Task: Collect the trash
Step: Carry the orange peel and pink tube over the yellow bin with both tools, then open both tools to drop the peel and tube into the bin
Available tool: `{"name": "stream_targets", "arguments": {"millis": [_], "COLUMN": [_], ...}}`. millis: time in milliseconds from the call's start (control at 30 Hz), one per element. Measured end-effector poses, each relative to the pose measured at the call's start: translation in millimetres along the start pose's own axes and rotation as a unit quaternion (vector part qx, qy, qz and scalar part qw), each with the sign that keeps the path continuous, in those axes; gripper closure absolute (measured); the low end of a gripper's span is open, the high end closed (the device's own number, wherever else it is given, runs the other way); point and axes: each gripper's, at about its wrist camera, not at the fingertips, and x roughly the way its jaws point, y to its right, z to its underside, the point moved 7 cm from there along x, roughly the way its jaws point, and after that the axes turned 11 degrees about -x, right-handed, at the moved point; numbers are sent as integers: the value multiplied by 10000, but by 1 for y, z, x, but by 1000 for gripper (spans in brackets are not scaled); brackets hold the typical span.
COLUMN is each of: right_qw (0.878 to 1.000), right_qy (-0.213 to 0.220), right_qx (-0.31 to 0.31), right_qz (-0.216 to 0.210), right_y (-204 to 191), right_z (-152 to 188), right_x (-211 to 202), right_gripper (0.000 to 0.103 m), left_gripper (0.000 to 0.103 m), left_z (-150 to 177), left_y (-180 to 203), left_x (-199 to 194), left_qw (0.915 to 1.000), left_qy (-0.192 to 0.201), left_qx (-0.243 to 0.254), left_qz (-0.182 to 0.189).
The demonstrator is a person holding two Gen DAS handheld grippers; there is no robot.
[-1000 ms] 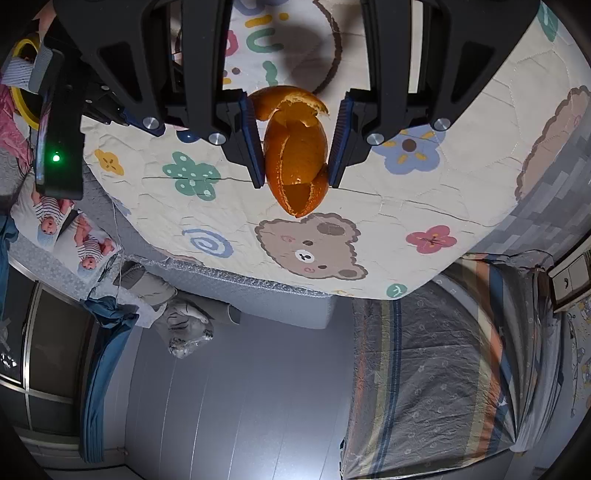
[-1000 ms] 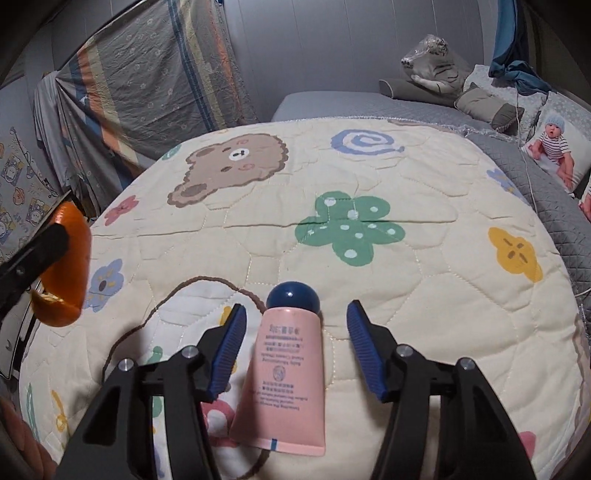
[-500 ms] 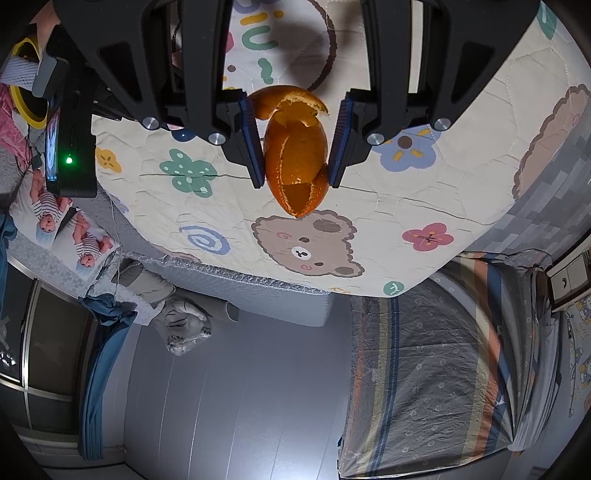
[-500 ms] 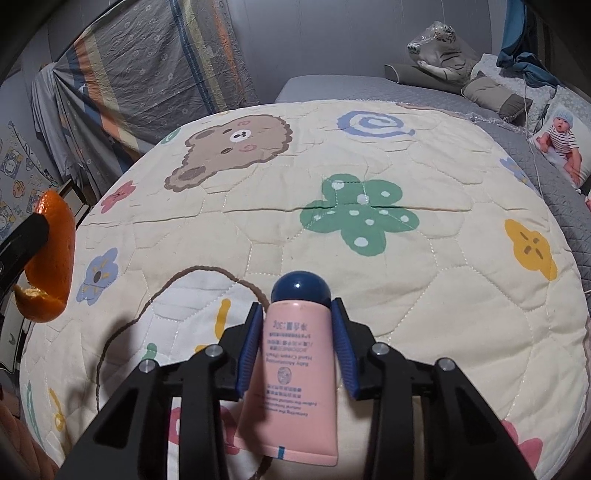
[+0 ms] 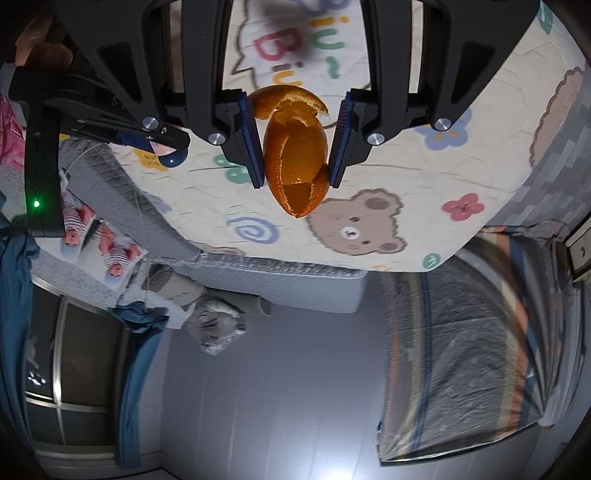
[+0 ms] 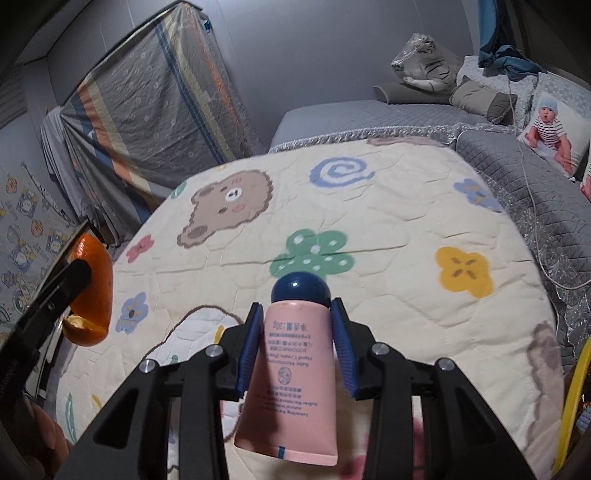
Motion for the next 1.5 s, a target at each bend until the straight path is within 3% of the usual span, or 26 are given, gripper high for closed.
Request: {"name": "stream_targets", "arguments": {"millis": [400,733,1033,1167,1267,1500], "right_qw": [9948,9708,9493,9424,9378,9268], "right_qy": [548,968,832,634,505,253], "right_qx": [540,1083,1568,1818,1951,2186], "right_qz": [668,1912,2596,2736,2825,3044], "right_y": [122,237,299,322,335,360], "right_z": [15,64,125,150,164,191], "right_x": [-94,-181,-219,-222,-222,-223], "right_gripper": [68,68,68,68,68,67], "left_gripper": [69,69,69,69,69,68], "left_z": [7,38,82,108,134,180], "left_y": [132,247,333,358,377,407], "left_x": [-9,-14,-17,-5,14,53], "left_qw": [9921,9724,9504,9403,9314,9183], "left_qy": [-89,-281,-603,-898,-1363,-2079], "left_qx": [689,1268,1669,1756,1723,1741], "left_qz": [1045,1936,2555,2772,2903,2883]}}
